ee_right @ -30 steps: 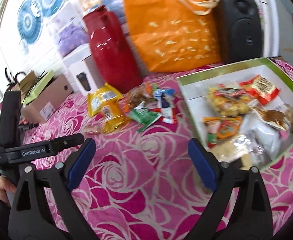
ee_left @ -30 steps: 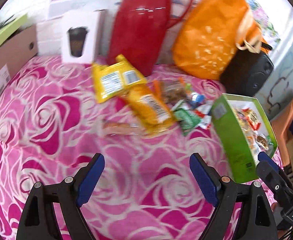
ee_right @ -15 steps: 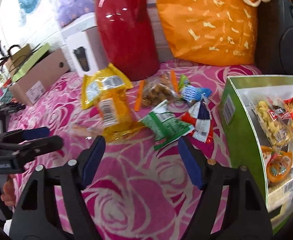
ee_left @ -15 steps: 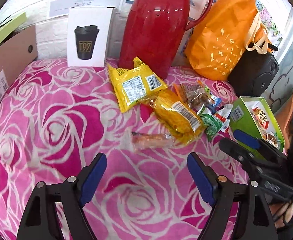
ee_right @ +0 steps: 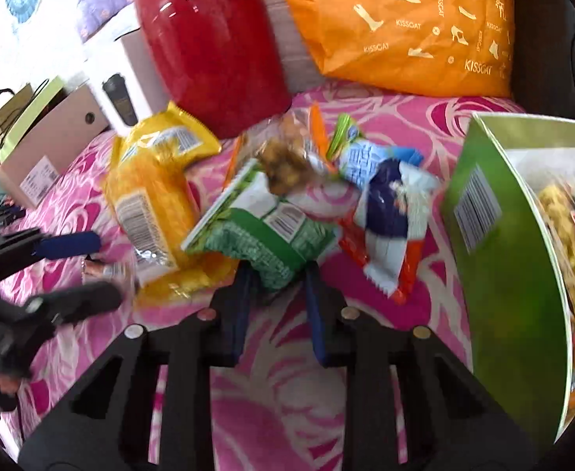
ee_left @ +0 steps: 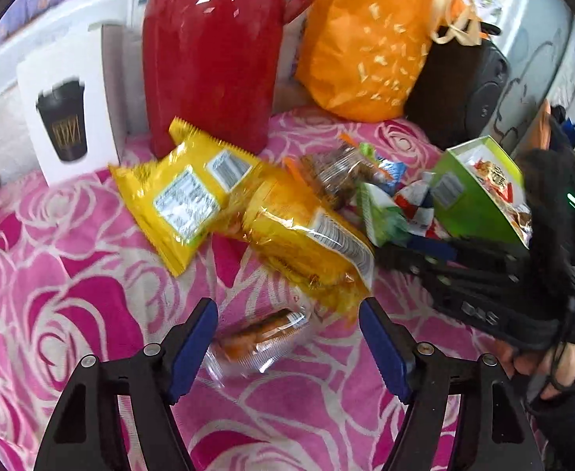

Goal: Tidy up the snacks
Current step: 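Reach the right tool to the green packet while the left approaches a clear packet, then grasp the green packet with the right tool while the left grasps the clear bar packet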

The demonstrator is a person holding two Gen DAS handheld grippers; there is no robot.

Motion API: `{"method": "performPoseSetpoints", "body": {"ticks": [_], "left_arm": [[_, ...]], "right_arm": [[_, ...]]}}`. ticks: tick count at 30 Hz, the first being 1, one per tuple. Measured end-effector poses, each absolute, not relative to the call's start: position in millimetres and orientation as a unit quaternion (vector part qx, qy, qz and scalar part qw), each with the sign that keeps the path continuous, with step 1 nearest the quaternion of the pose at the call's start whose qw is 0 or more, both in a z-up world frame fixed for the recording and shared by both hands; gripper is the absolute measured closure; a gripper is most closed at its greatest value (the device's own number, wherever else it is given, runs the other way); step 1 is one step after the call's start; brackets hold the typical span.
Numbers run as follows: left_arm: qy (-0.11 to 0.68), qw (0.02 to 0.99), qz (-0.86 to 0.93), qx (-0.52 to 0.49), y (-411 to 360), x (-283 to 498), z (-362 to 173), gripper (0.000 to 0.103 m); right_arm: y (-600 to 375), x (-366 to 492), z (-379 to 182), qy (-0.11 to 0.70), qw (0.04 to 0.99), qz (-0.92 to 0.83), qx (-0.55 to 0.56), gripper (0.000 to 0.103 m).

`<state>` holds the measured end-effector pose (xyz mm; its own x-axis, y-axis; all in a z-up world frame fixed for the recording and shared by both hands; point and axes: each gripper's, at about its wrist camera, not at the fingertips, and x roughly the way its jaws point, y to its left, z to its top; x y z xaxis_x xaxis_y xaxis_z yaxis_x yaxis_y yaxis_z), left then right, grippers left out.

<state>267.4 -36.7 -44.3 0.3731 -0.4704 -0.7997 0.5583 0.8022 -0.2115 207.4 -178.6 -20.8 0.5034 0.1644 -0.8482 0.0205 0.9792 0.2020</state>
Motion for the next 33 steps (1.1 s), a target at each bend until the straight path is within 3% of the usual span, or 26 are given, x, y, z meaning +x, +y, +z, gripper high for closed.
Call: {"method": "performPoseSetpoints", "body": {"ticks": [4, 17, 18, 19, 20, 33], "left_arm": [[0.482, 0.818, -0.312, 0.037, -30.5, 263.7, -55.4, 0.046], [0.489, 0.821, -0.294, 0.021, -19.8, 236.3, -55.1, 0.048], [0.492, 0.822, -0.287, 0.016, -18.2, 236.0, -55.9, 0.052], [0.492, 0.823, -0.282, 0.016, -17.6, 235.8, -56.3, 0.074], [0.495, 0.821, -0.282, 0.014, -15.2, 233.3, -56.4, 0.082], [0.45, 0.84, -0.303, -0.001, -30.3, 190.9, -4.1, 0.082]], "right_arm": [[-174.5, 185.9, -15.4, 0.497, 0.861, 0.05, 0.095, 0.081], [-170.7, 139.3, -0.2, 0.495, 0.857, 0.062, 0.128, 0.083], [-170.2, 137.8, 1.2, 0.493, 0.858, 0.062, 0.129, 0.084], [-169.9, 135.8, 3.9, 0.49, 0.859, 0.063, 0.13, 0.084], [-169.7, 134.3, 6.4, 0.488, 0.861, 0.065, 0.131, 0.084], [-181.6, 92.1, 61.4, 0.425, 0.889, 0.078, 0.149, 0.087]]}}
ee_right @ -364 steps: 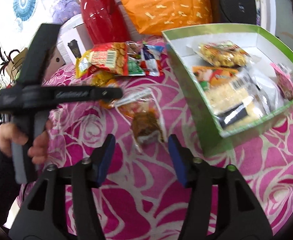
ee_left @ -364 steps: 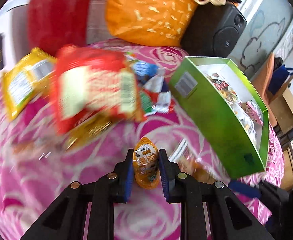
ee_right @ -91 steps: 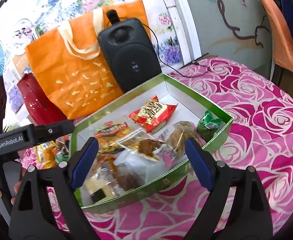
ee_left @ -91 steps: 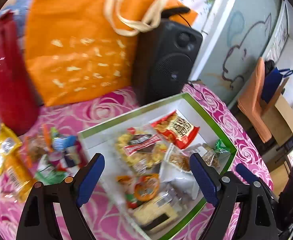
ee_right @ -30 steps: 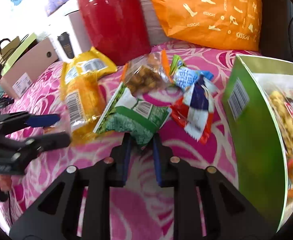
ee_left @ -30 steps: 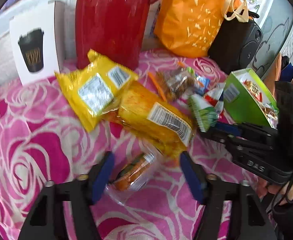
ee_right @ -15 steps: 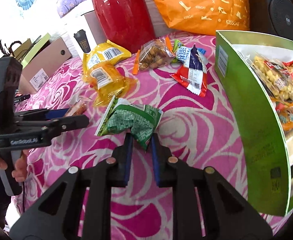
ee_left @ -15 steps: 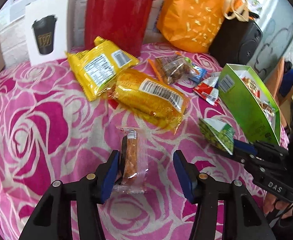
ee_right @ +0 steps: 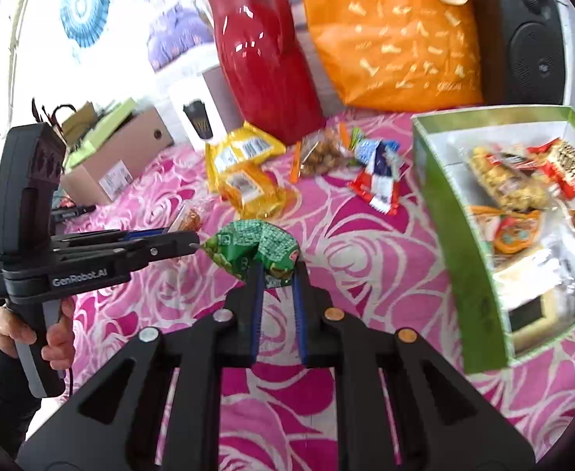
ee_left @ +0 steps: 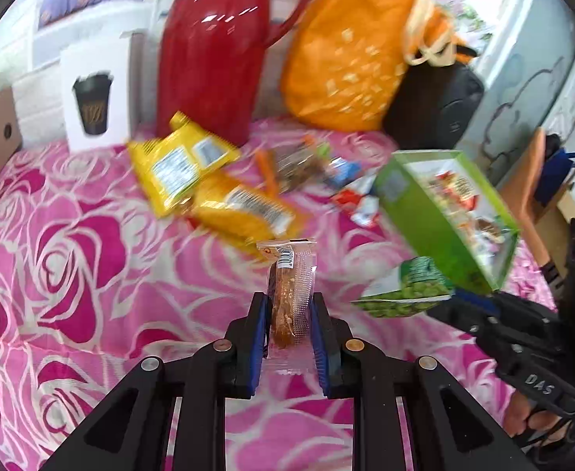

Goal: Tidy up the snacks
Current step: 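Grasp the green packet with the right tool while the left grasps the clear bar packet, then carry both packets over the green box and open both tools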

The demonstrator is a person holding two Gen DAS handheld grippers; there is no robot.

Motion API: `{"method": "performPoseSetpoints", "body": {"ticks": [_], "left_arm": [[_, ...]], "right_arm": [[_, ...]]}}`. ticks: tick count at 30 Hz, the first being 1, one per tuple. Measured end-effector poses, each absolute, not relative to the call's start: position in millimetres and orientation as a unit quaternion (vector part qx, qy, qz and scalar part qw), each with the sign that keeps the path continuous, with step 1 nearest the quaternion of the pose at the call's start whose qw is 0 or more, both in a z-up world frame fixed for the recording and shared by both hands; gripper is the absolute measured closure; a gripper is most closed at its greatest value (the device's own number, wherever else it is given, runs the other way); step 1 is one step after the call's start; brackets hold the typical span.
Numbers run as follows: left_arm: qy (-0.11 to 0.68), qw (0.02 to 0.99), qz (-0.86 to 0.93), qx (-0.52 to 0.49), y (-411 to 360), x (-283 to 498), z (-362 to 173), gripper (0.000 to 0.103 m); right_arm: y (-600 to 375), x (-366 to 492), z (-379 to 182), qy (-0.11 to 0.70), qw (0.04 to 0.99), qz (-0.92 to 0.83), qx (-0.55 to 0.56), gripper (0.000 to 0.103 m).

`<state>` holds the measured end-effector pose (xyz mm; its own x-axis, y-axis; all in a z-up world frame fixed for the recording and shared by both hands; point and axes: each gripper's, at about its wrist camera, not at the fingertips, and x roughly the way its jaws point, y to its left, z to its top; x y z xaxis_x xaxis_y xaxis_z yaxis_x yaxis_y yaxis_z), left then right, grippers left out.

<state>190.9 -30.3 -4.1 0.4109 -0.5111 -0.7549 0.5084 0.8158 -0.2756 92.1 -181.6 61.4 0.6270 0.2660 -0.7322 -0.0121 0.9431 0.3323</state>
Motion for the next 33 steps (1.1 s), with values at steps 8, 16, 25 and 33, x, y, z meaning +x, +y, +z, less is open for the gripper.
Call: {"method": "performPoseSetpoints", "body": {"ticks": [8, 16, 25, 33], "left_arm": [[0.404, 0.84, -0.361, 0.015, -80.0, 162.7, 42.7, 0.082], [0.391, 0.825, -0.407, 0.024, -154.6, 160.5, 54.9, 0.082], [0.405, 0.811, -0.421, 0.044, -220.1, 174.2, 44.1, 0.082], [0.421, 0.806, -0.412, 0.054, -251.5, 202.0, 29.4, 0.082]], "right_arm": [[-229.0, 59.9, 95.7, 0.372, 0.913, 0.025, 0.164, 0.087], [-307.9, 33.1, 106.4, 0.345, 0.917, -0.08, 0.182, 0.087], [-362.9, 37.0, 92.2, 0.343, 0.907, -0.129, 0.205, 0.087], [-365.9, 63.2, 67.4, 0.357, 0.905, -0.11, 0.206, 0.083]]}}
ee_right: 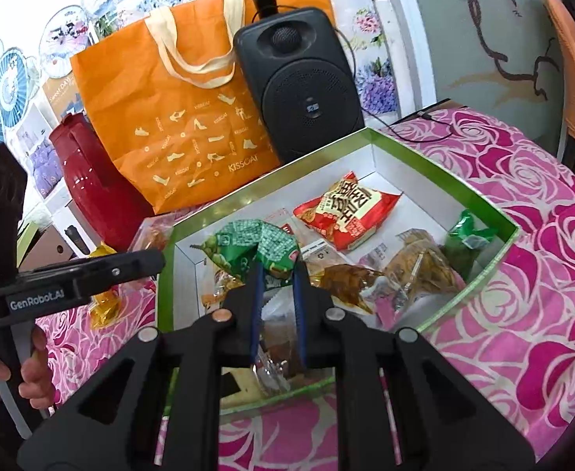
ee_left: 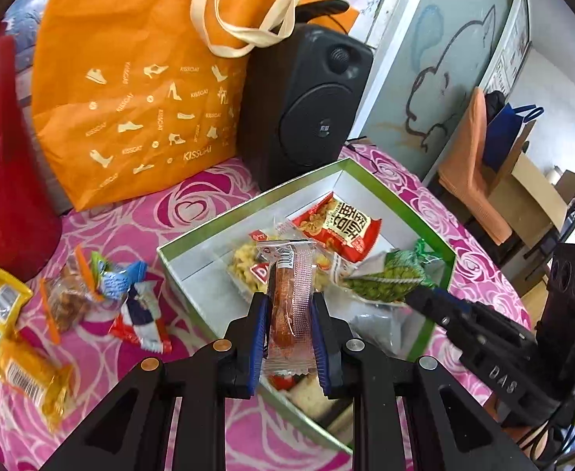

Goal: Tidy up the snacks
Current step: 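Carry both packets over the green box and open both tools, then withdraw both tools from the box back toward the snack pile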

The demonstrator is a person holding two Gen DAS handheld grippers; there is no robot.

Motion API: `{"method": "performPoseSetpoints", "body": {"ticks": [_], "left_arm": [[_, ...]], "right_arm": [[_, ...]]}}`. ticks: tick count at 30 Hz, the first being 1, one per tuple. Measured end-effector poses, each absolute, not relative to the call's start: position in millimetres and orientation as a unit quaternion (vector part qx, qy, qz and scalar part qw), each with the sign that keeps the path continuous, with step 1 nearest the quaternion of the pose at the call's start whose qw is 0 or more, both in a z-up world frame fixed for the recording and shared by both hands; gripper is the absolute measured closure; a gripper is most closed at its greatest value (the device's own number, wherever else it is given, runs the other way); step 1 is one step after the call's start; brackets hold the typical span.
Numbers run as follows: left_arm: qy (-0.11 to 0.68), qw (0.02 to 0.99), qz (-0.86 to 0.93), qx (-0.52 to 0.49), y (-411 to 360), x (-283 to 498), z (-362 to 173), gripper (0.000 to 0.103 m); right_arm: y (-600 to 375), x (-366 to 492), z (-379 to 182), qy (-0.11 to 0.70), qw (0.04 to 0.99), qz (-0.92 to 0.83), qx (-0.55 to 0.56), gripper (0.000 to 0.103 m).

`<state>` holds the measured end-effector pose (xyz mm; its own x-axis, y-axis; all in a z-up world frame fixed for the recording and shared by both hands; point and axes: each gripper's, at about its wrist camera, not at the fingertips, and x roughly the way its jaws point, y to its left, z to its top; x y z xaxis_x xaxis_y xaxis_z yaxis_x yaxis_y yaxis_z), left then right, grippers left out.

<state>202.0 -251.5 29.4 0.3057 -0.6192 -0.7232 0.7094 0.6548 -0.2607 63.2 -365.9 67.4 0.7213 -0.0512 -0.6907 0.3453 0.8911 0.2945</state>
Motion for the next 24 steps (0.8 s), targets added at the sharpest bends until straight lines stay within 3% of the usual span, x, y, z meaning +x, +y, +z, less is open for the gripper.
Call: {"method": "performPoseSetpoints", "body": {"ticks": [2, 3, 4, 5, 7, 10, 24], "left_arm": [[0.424, 0.806, -0.409, 0.058, -256.0, 206.0, 25.3, 0.077], [0.424, 0.807, -0.407, 0.057, -256.2, 207.3, 23.8, 0.073], [0.424, 0.808, -0.405, 0.056, -255.6, 208.3, 22.2, 0.056], [0.421, 0.813, -0.398, 0.053, -254.2, 208.7, 21.4, 0.031], [0.403, 0.833, -0.376, 0.046, -248.2, 206.8, 21.8, 0.013], [0.394, 0.849, -0.35, 0.047, -242.4, 206.2, 21.8, 0.006], [0.38, 0.871, -0.308, 0.043, -212.5, 194.9, 37.3, 0.005]], "right_arm": [[-364.4, 67.7, 61.6, 0.365, 0.903, -0.109, 0.199, 0.077], [-363.0, 67.9, 59.9, 0.366, 0.904, -0.112, 0.192, 0.065], [-361.8, 66.6, 59.7, 0.364, 0.906, -0.116, 0.184, 0.049], [-360.9, 65.6, 59.5, 0.362, 0.908, -0.119, 0.177, 0.041], [-356.0, 61.9, 61.1, 0.356, 0.913, -0.127, 0.151, 0.029], [-351.2, 60.1, 60.9, 0.36, 0.914, -0.142, 0.124, 0.017], [-334.6, 51.5, 77.4, 0.368, 0.911, -0.14, 0.124, 0.009]]}}
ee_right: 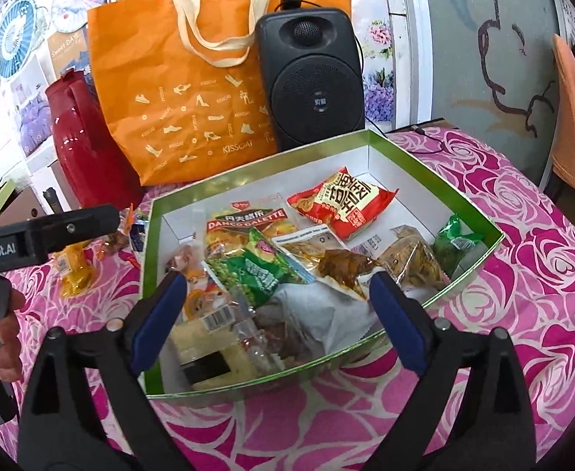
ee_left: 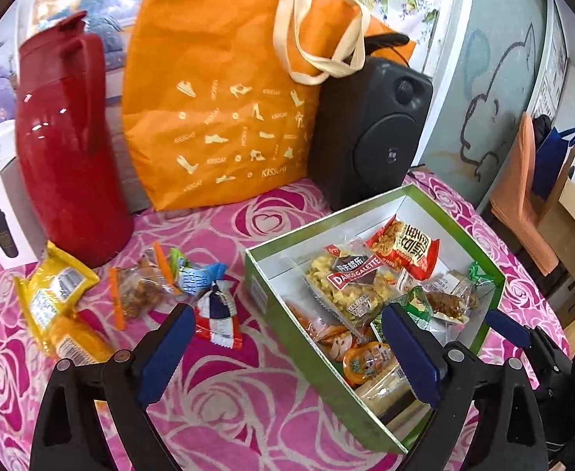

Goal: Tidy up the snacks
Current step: 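Withdraw both tools from the box back toward the snack pile, then grasp a blue-white candy packet with the right tool while the left grasps a blue packet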

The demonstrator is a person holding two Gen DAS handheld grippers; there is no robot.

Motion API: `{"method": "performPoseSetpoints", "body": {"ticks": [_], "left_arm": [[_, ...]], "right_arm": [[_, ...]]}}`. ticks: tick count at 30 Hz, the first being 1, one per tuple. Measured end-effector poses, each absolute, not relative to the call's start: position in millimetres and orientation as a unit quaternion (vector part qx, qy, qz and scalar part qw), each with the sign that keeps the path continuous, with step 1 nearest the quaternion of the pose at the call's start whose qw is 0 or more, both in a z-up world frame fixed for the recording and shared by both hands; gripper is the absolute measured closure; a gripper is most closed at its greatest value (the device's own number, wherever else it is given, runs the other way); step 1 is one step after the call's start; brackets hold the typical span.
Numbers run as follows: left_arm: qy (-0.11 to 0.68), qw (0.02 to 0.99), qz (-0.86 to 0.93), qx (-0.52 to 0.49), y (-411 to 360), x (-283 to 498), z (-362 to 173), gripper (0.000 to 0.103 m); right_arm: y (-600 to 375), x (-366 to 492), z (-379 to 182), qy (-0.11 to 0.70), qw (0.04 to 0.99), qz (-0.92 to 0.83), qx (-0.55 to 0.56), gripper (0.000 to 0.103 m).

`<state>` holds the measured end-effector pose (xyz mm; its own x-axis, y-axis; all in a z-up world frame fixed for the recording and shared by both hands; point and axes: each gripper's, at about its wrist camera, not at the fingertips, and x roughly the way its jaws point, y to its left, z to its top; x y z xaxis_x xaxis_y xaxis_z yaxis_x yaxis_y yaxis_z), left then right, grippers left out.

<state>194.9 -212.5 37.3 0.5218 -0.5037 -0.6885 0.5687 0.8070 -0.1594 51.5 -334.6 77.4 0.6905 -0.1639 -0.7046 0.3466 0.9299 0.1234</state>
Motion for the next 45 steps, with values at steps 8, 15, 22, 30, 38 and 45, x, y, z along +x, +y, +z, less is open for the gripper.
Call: {"method": "performPoseSetpoints", "body": {"ticks": [8, 15, 22, 30, 38, 45], "left_arm": [[0.364, 0.882, -0.298, 0.026, -174.6, 180.0, 50.9, 0.005], [0.381, 0.887, -0.259, 0.013, -109.3, 175.1, 29.3, 0.005], [0.418, 0.88, -0.224, -0.023, -53.9, 190.6, 10.5, 0.005], [0.404, 0.886, -0.223, -0.054, -18.7, 204.9, 15.3, 0.005], [0.401, 0.883, -0.239, -0.048, -19.8, 233.7, 16.3, 0.006], [0.402, 0.881, -0.244, -0.043, -20.4, 256.0, 12.1, 0.006]], "right_arm": [[-306.5, 51.3, 90.4, 0.369, 0.917, -0.096, 0.118, 0.008], [-262.3, 64.5, 91.0, 0.373, 0.921, -0.029, 0.107, 0.008], [-217.6, 99.3, 75.8, 0.4, 0.912, 0.027, 0.088, 0.022], [-207.9, 159.9, 40.1, 0.445, 0.883, 0.008, 0.149, 0.044], [-197.6, 201.9, 19.9, 0.45, 0.875, -0.037, 0.173, 0.049], [-205.9, 199.2, 3.5, 0.446, 0.87, -0.109, 0.181, 0.055]]}}
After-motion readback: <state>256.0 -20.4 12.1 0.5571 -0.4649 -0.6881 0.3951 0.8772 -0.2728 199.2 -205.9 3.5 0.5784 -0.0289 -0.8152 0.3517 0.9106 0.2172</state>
